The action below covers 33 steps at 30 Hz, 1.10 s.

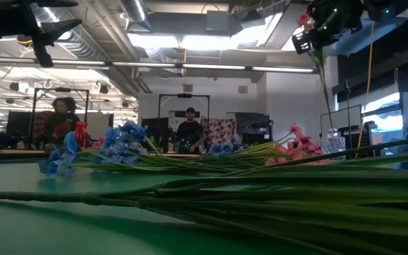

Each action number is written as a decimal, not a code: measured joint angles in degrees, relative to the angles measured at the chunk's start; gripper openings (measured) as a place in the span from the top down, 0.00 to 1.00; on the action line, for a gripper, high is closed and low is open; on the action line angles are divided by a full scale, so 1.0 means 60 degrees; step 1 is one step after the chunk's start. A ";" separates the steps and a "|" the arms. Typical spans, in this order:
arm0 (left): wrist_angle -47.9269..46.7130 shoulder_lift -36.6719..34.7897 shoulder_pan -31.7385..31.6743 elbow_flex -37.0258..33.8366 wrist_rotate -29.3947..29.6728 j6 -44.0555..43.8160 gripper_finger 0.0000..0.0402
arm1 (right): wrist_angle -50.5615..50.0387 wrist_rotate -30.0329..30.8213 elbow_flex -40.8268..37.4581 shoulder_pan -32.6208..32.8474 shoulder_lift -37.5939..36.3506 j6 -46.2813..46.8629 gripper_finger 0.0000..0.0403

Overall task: Sort flowers into vase by color
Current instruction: Put the bottom right pink flowers into the transparent vase

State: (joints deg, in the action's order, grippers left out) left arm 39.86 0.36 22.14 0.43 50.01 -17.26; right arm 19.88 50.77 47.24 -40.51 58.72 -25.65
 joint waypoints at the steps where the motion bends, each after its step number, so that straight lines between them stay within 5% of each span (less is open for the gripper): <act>1: 0.0000 0.0000 -0.0001 0.0000 -0.0004 -0.0101 0.65 | -0.0003 -0.0008 0.0000 0.0000 0.0000 -0.0003 0.99; 14: -0.0076 0.0000 0.0002 0.0000 -0.0318 -0.0615 0.65 | -0.0231 -0.0052 -0.0855 0.0000 0.0004 0.0802 0.99; 21: -0.0614 0.0004 -0.0001 0.0187 0.0043 -0.2176 0.65 | -0.2728 0.0074 -0.0831 0.0000 0.0003 0.3174 0.97; 33: -0.4525 0.2013 0.0002 0.2700 0.0271 -0.2530 0.65 | -0.7372 -0.0904 0.0676 0.0000 0.0004 0.6690 0.57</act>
State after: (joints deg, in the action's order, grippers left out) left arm 12.70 12.44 22.15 16.63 51.63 -32.45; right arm -24.35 45.34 51.30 -40.51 58.74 14.49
